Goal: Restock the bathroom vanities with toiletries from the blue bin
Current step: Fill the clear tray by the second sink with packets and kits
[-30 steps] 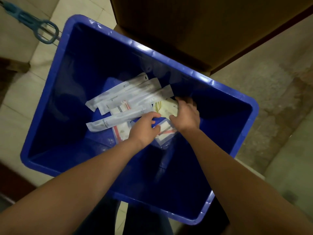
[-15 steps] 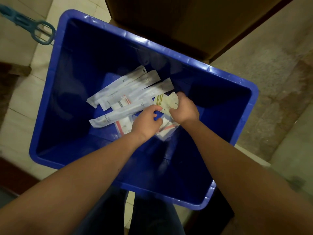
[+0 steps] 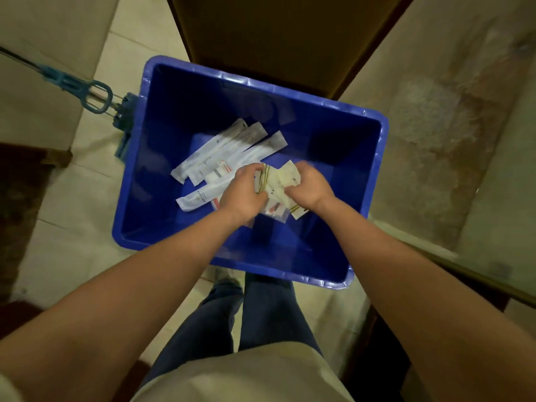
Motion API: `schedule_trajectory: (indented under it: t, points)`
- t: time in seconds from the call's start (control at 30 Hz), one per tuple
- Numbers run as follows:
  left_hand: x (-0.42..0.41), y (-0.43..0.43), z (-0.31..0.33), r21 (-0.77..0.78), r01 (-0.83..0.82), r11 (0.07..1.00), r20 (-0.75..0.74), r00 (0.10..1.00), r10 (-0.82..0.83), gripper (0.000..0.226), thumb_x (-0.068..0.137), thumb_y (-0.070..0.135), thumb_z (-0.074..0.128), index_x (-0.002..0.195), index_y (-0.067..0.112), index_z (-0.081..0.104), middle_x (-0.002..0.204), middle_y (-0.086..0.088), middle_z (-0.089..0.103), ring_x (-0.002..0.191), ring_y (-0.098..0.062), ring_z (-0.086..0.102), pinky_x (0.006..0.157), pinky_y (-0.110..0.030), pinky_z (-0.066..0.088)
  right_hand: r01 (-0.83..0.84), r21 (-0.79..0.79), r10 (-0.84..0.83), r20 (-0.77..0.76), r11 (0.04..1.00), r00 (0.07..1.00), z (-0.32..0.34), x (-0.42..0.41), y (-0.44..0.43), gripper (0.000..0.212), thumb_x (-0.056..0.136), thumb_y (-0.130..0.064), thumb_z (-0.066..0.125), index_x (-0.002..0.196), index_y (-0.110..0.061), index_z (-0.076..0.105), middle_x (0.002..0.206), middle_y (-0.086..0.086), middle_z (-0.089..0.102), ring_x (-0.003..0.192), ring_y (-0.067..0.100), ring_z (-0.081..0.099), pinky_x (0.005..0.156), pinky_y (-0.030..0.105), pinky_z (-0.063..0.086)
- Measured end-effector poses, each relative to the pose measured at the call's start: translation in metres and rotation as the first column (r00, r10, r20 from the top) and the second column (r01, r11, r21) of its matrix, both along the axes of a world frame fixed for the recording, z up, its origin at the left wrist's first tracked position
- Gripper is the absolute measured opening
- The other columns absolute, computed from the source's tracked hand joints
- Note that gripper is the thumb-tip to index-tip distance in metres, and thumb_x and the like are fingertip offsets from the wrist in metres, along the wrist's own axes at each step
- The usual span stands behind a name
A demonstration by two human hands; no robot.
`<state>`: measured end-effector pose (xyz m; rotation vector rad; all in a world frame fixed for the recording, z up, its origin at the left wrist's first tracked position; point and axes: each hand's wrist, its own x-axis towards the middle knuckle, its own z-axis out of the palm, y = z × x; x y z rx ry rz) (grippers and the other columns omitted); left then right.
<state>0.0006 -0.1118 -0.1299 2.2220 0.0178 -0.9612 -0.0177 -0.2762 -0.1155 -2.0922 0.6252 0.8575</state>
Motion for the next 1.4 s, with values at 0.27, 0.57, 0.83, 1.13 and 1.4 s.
schedule_trajectory:
  t: [0.27,0.57,0.83,1.13,1.4]
  points:
    - [-0.001,0.039,0.066,0.018,0.153,0.988,0.032,0.988,-0.153,0.060,0.082,0.005,0.065,0.135,0.026,0.046,0.137,-0.003,0.042,0.118,-0.019,0.050,0.098,-0.030,0.044,-0.012,0.123,-0.004,0.130,0.992,0.991,0.068,-0.024,0.042,0.024,0.078,-0.006,0.067,0.095,-0.019,0.058,0.086,-0.005,0.063,0.079,0.015,0.062,0.060,0.026,0.050]
    - [-0.016,0.085,0.122,-0.020,0.040,0.999,0.104,0.994,-0.038,0.021,0.086,0.014,0.067,0.099,0.027,0.057,0.098,0.006,0.061,0.091,-0.014,0.059,0.069,-0.027,0.049,0.185,0.214,-0.234,0.231,0.959,0.944,0.134,-0.044,0.076,0.030,0.081,-0.002,0.064,0.103,-0.020,0.056,0.092,-0.004,0.062,0.088,0.018,0.063,0.071,0.034,0.056]
    - [-0.025,0.095,0.171,-0.054,-0.070,0.996,0.178,0.981,0.079,0.010,0.090,0.016,0.062,0.090,0.022,0.054,0.090,0.001,0.062,0.081,-0.016,0.060,0.069,-0.033,0.050,0.349,0.237,-0.410,0.298,0.907,0.862,0.198,-0.050,0.094,0.018,0.088,-0.005,0.049,0.101,-0.014,0.059,0.097,0.007,0.065,0.089,0.024,0.065,0.077,0.042,0.056]
    - [-0.027,0.103,0.235,-0.287,-0.226,0.931,0.126,0.954,0.271,0.009,0.089,0.018,0.063,0.091,0.022,0.056,0.098,-0.004,0.067,0.088,-0.020,0.066,0.074,-0.038,0.057,0.511,0.464,-0.665,0.268,0.724,0.697,0.260,-0.067,0.106,0.040,0.086,0.008,0.052,0.117,-0.016,0.055,0.098,0.001,0.063,0.087,0.019,0.065,0.062,0.030,0.058]
    - [-0.039,0.106,0.274,-0.432,-0.244,0.868,0.031,0.958,0.285,0.013,0.091,0.010,0.062,0.088,0.021,0.056,0.098,-0.008,0.069,0.090,-0.024,0.069,0.084,-0.045,0.058,0.575,0.613,-0.784,0.122,0.541,0.609,0.296,-0.092,0.121,0.016,0.090,-0.006,0.041,0.098,-0.013,0.054,0.094,0.012,0.059,0.082,0.026,0.055,0.071,0.036,0.046]
